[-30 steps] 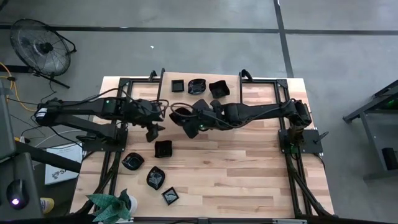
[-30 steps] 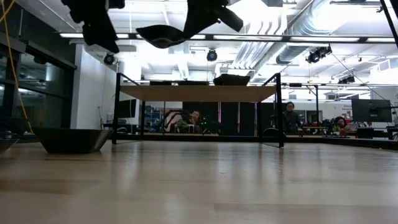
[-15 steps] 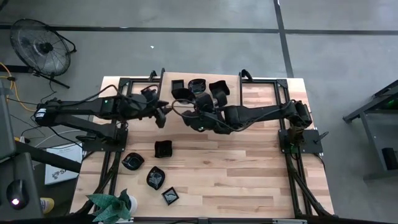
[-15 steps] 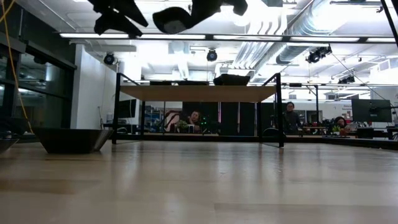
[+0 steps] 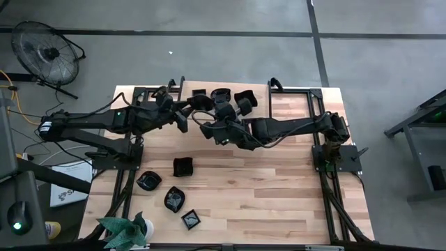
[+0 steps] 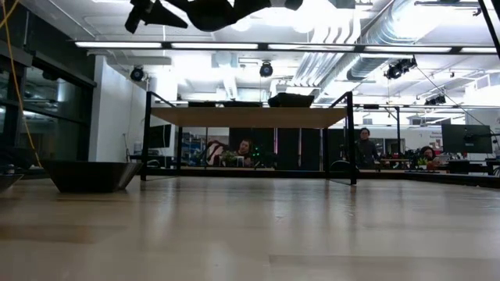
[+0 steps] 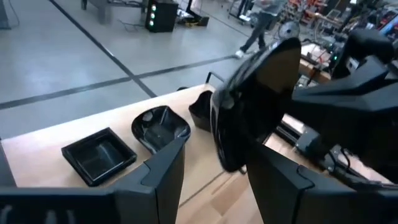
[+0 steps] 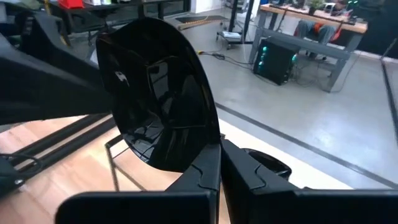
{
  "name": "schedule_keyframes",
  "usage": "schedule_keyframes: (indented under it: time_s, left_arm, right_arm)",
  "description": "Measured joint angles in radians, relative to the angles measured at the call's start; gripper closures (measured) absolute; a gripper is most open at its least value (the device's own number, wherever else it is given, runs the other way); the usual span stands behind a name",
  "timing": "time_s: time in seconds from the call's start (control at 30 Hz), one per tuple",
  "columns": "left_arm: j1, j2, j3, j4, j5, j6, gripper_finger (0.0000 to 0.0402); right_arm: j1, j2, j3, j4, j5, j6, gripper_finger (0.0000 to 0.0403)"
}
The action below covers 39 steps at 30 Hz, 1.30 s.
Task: Pick & Place Mini shaped plates
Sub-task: Stack the leaf-shaped plate on the leaf-shaped plate
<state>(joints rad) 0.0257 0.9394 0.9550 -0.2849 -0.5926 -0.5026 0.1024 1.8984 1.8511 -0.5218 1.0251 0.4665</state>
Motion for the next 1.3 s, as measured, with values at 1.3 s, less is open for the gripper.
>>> schedule_keyframes:
  time_s: [1.3]
  left_arm:
    - [0.000, 0.000, 0.000, 0.049, -0.069, -0.109, 0.0339]
  right_arm:
    - [-0.009, 0.000, 0.000, 0.039, -0.028, -0.023, 0.0403]
